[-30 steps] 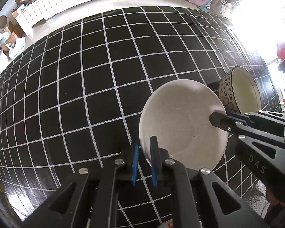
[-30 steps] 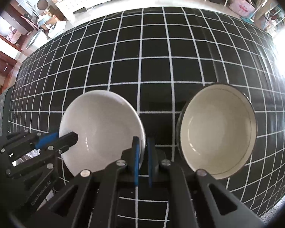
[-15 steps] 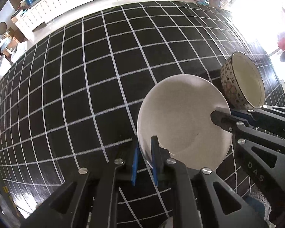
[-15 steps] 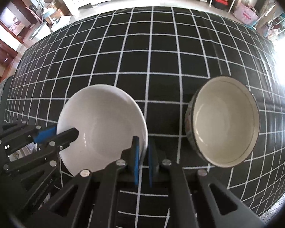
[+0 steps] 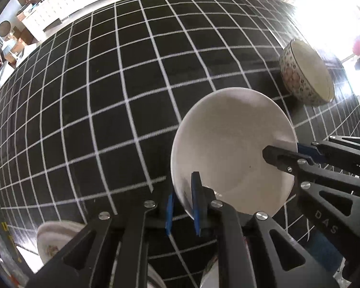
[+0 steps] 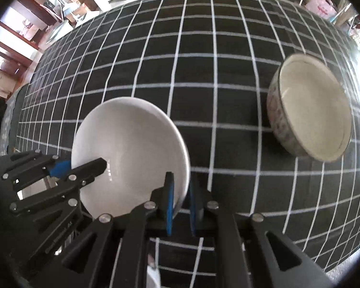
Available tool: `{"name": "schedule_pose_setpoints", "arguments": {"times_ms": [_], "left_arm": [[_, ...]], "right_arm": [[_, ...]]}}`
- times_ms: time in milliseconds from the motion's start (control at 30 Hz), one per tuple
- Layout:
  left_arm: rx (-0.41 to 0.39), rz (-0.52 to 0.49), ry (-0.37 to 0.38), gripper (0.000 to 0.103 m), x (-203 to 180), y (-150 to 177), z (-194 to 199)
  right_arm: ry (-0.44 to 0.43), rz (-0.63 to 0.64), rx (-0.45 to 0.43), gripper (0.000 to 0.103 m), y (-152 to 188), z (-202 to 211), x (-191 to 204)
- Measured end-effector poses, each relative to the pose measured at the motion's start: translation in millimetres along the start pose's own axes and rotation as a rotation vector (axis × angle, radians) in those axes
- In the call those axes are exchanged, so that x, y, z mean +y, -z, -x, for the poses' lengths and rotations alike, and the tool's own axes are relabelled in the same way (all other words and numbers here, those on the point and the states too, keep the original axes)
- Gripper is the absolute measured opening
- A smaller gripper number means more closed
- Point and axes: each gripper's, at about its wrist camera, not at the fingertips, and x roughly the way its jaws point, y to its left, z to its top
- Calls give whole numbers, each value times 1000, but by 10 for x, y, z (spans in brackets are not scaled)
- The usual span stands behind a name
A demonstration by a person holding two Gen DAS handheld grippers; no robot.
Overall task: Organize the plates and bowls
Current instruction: 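Lift the cream bowl with the left tool and carry it toward the white bowl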
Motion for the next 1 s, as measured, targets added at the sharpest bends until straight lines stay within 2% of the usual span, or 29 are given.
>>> {"name": "schedule_pose_setpoints", "arguments": {"times_ms": [133, 367, 500, 600, 733, 1000], "left_arm": [[-4, 2, 2, 12, -16, 115, -19], [-11, 21, 6, 11, -24, 209, -87], [-5, 50, 22, 11, 56, 208, -112], [2, 69, 24, 11, 137, 205, -100], [-23, 70, 1, 11, 136, 215, -5], [-83, 82, 5, 11, 81, 288, 441]], "right_arm": [[-4, 7, -7, 14, 313, 11, 68], [24, -1, -17, 14, 481, 1, 223], [23, -30, -15, 14, 421, -88, 376], [18, -50, -23, 14, 392, -43, 322], [30, -44, -46, 14, 372, 129, 295], [56, -20, -101, 14, 419, 574, 486]]}}
